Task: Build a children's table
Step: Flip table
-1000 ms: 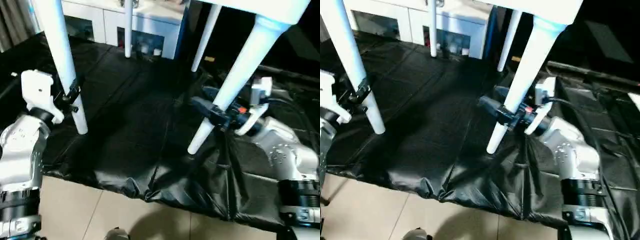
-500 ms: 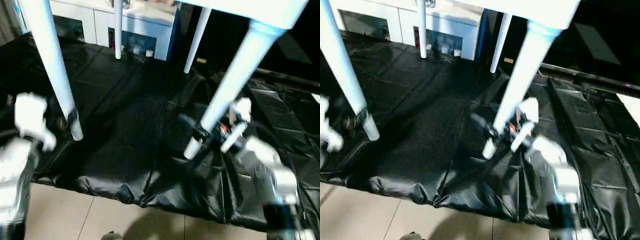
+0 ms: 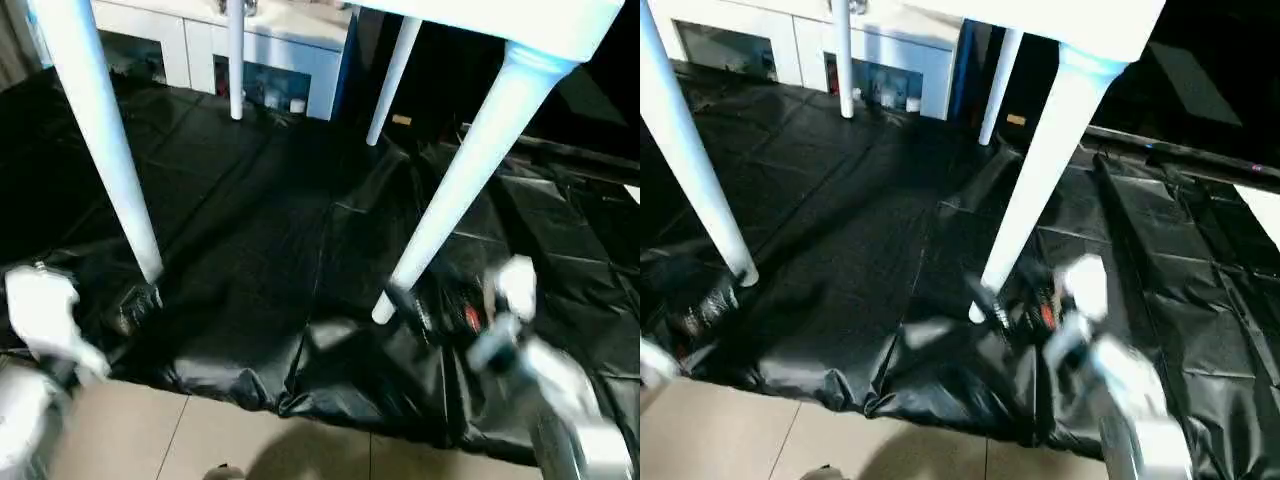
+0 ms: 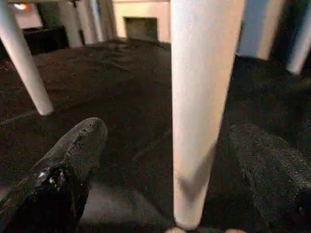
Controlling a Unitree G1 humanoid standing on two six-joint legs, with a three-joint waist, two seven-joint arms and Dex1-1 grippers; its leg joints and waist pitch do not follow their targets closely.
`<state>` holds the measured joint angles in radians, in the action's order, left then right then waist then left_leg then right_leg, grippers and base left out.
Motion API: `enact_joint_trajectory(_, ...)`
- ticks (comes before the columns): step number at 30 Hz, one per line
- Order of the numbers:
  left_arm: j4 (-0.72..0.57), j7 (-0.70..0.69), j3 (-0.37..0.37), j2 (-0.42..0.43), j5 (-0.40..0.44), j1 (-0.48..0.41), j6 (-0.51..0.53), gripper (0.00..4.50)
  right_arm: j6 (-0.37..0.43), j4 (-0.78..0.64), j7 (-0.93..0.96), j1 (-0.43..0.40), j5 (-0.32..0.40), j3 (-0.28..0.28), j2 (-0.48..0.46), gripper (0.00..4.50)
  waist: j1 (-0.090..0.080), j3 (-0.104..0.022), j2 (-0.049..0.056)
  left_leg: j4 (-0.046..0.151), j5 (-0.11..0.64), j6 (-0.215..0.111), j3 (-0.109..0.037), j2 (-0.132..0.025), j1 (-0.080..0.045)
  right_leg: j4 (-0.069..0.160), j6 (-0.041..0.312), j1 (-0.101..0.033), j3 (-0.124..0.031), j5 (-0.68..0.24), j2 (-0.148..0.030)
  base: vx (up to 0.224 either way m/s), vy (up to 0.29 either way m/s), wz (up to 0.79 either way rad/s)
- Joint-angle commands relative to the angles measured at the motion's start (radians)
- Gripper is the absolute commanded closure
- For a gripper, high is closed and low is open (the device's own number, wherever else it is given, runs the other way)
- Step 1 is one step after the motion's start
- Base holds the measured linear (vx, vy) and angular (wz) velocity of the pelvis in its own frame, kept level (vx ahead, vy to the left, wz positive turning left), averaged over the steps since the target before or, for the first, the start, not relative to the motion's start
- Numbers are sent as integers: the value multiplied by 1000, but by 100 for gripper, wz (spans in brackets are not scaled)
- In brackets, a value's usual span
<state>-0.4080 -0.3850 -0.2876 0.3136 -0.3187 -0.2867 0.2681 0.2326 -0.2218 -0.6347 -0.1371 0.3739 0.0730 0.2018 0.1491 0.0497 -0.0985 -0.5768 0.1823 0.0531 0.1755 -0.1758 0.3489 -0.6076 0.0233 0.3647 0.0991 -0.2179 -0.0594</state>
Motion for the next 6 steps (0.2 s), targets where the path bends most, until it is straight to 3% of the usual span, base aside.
enact_joint_trajectory(1, -39, 31, 36, -14, 25, -7, 29, 69, 22, -46, 38, -20, -1, 49, 5, 0, -3, -20, 25, 91, 478, 46, -46, -75, -19, 130, 0, -2, -77, -555, -111, 0, 0, 0)
enact_joint_trajectory(3, -41, 69, 62, -35, 70, -14, 36, 69, 70, -86, 79, -55, -10, 60, 9, 0, -9, -19, 27, 91, 482, 44, -48, -71, -17, 133, -14, -4, -75, -561, -108, 0, 0, 0)
enact_joint_trajectory(6, -48, 78, 83, -36, 96, -21, 32, 69, 72, -105, 103, -74, -32, 50, 7, 0, -14, -20, 31, 90, 468, 41, -49, -70, -14, 133, -21, -4, -74, -545, -107, 0, 0, 0)
